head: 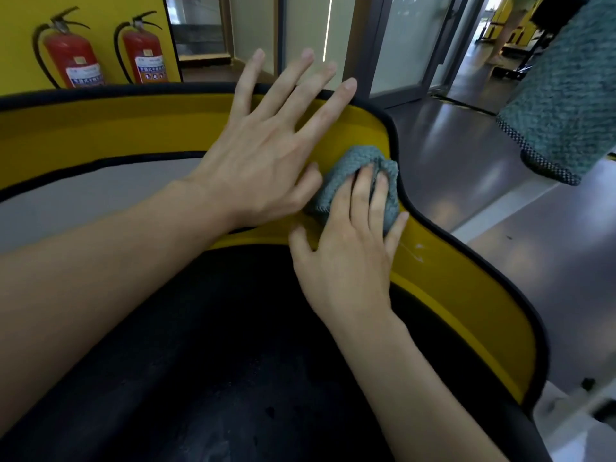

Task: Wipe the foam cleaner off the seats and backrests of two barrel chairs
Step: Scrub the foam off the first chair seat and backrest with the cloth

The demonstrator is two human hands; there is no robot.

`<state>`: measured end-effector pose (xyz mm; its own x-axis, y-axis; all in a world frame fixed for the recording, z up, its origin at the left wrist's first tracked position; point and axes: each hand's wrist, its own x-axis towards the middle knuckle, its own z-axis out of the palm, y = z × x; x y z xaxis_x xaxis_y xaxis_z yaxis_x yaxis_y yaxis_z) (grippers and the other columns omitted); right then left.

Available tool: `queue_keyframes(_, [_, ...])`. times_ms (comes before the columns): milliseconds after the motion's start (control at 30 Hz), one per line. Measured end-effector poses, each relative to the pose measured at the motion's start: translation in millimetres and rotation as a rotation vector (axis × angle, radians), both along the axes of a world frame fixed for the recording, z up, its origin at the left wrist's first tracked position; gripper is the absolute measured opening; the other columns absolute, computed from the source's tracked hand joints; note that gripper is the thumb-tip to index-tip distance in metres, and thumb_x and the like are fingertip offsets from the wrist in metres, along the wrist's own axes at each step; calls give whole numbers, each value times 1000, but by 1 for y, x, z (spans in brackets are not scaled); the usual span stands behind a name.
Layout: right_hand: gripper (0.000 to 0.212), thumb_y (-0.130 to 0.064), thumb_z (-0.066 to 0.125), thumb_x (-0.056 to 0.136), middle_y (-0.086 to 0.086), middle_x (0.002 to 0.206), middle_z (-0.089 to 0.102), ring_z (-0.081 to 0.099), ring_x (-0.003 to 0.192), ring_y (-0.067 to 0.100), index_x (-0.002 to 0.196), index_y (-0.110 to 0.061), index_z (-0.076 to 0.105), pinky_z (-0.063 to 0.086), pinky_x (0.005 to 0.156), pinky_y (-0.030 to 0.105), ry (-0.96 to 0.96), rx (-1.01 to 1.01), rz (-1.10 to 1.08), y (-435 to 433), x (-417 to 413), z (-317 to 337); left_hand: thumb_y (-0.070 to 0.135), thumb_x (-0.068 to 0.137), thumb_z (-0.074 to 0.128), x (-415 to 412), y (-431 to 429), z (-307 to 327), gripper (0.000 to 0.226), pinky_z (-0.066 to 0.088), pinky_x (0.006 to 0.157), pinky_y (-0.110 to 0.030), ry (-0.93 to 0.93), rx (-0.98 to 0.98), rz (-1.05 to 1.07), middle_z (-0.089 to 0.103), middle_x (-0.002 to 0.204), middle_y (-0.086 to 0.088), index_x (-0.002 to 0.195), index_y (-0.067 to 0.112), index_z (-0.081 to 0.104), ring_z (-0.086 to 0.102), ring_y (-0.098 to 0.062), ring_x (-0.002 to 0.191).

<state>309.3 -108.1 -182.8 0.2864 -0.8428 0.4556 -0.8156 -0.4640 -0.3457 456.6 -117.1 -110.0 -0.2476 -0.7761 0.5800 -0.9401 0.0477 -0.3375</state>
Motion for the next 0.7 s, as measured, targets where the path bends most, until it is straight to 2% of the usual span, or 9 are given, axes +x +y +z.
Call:
queue_keyframes(100, [86, -45, 54, 92, 7, 169, 1, -7, 155, 23, 159, -8, 15, 2, 120, 65, 60, -37, -10, 0, -2, -8, 38, 96, 37, -2, -3, -5, 78, 0, 121, -67, -2, -39, 18, 9, 170, -14, 164, 16, 6, 0, -32, 158])
queue_keyframes(167, [85, -45, 55, 93, 6, 169, 2, -6, 155, 22, 159, -8, 17, 1, 119, 67, 118, 19, -8, 3, -5, -21, 34, 96, 36, -5, -4, -7, 77, 0, 121, -68, -9, -57, 17, 9, 170, -14, 164, 15, 6, 0, -32, 158])
queue_keyframes(333, [86, -60, 39, 99, 6, 168, -15, -23, 152, 23, 160, -11, 3, -11, 119, 63, 170, 168, 42, 8, -1, -18, 32, 96, 34, -11, -5, -9, 75, -1, 121, -68, -17, -49, -3, 8, 170, -15, 164, 17, 6, -1, -33, 157])
queue_keyframes(400, [87, -58, 41, 98, 7, 168, -14, -22, 152, 24, 160, -11, 3, -9, 119, 62, 167, 134, 59, 7, 0, -14, 32, 96, 33, -11, -4, -9, 74, 0, 121, -68, -23, -44, -9, 8, 170, -16, 164, 18, 6, 0, -34, 157])
queue_keyframes(567, [87, -44, 56, 90, 8, 169, 8, -2, 155, 24, 160, -9, 18, 5, 119, 65, 116, -110, 48, -6, 4, -3, 40, 101, 22, -12, -4, -9, 67, 0, 121, -68, -21, -59, -20, 11, 170, -16, 164, 19, 8, 3, -35, 157])
queue_keyframes(700, [87, -47, 57, 90, 9, 168, 12, 3, 155, 24, 159, -8, 21, 8, 119, 65, 230, -111, 68, -6, -14, -15, 35, 103, 32, -11, -5, -19, 68, 1, 121, -67, -14, -103, -13, 8, 170, -16, 164, 18, 9, 2, -35, 157])
